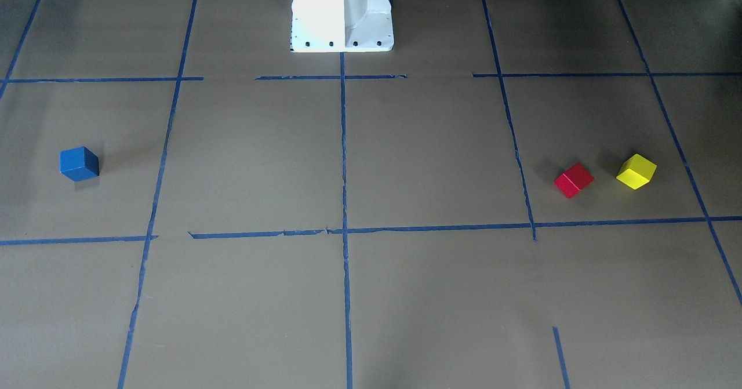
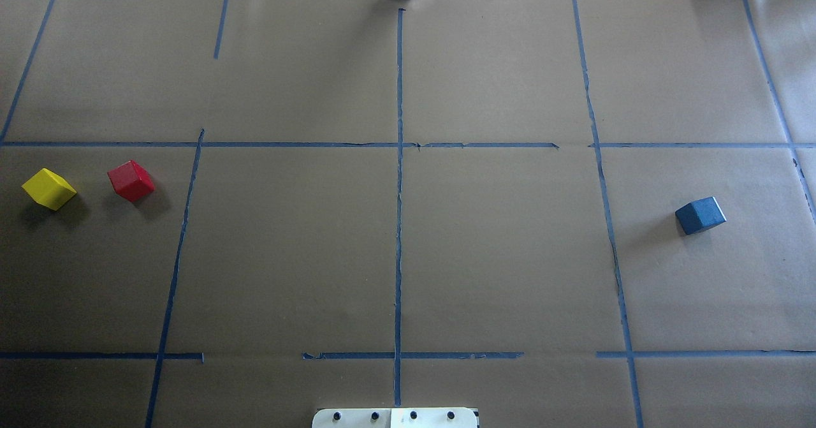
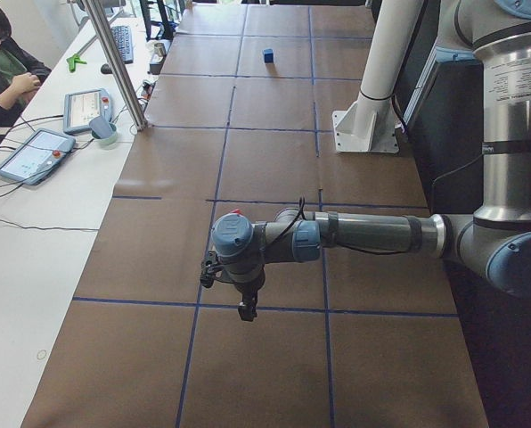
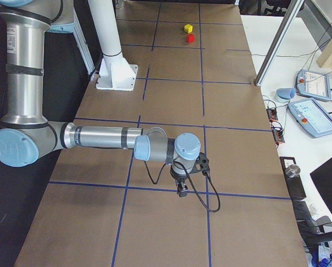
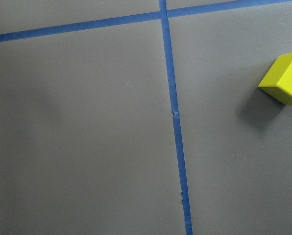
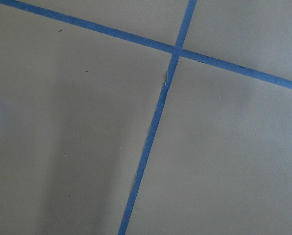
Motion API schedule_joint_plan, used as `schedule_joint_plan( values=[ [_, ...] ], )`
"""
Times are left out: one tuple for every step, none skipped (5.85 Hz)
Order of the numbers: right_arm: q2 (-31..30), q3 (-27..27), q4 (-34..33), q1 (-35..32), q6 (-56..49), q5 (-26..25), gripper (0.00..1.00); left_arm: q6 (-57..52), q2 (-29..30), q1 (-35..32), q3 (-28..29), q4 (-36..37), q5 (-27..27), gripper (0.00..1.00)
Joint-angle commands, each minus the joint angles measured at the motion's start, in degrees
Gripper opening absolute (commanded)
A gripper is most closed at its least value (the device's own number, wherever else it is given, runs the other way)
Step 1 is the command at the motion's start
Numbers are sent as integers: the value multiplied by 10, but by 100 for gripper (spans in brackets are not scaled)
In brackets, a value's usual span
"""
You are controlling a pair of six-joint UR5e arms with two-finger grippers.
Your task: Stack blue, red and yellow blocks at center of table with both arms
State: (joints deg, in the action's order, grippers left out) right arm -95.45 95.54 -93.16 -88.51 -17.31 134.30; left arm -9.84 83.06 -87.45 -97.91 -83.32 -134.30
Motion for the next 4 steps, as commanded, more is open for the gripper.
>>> schedule_joint_plan(
  values=[
    [3,2,0,0,0,0,100,-1,0,0,0,2,0,100],
    [17,6,8,7,0,3,100,-1,-1,0,0,2,-1,100],
    [20,4,91,44,29,12,100,-1,-1,0,0,2,-1,100],
    [20,15,167,106,180,38,100,-1,-1,0,0,2,-1,100]
  ],
)
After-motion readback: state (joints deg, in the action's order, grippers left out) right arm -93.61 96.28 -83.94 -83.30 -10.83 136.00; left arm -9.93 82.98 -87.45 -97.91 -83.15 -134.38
